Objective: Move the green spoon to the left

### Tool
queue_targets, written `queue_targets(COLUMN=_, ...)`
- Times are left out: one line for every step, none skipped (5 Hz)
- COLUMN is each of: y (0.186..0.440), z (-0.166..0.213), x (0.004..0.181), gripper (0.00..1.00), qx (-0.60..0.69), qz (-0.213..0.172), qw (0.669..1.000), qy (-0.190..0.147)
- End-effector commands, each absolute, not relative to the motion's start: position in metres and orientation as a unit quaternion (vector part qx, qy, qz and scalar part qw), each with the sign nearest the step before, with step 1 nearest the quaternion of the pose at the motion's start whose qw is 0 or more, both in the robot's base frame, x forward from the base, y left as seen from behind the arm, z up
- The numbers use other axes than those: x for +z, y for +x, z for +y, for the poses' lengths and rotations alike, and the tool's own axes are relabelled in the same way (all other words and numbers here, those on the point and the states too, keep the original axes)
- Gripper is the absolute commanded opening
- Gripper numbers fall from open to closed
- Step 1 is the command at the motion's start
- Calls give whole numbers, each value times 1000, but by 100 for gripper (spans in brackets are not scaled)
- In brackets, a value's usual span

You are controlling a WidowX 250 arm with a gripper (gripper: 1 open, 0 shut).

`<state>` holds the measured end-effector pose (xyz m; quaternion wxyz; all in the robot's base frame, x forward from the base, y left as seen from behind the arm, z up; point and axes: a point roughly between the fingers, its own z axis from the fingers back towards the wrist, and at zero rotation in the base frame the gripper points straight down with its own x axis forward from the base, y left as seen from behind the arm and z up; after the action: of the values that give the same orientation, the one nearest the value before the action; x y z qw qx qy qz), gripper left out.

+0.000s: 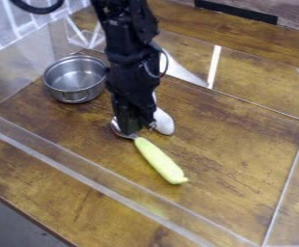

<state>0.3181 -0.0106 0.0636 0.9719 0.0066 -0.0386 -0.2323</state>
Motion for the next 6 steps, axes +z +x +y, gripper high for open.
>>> queue_targets(y=337, z=-11, x=86, gripper=0, qx=-260, qz=-79, qw=962, qy=28)
queue_targets(y=341, z=-16, x=89, gripper=0, qx=-242, qz=-85, qw=966, qy=35)
queue_targets(y=343, z=-20, x=90, gripper=0, qx=-221, qz=-91, qw=970, qy=40)
queue_targets(y=343, z=-13, x=80, gripper=0, qx=-185, qz=-94, qw=977, qy=43)
queue_targets(y=341, z=-6, x=69, gripper=0, qx=-148, qz=-97, qw=983, qy=46)
queue_targets(y=338, z=-1, x=67, gripper=0, qx=-161, qz=-104, qw=980, qy=45)
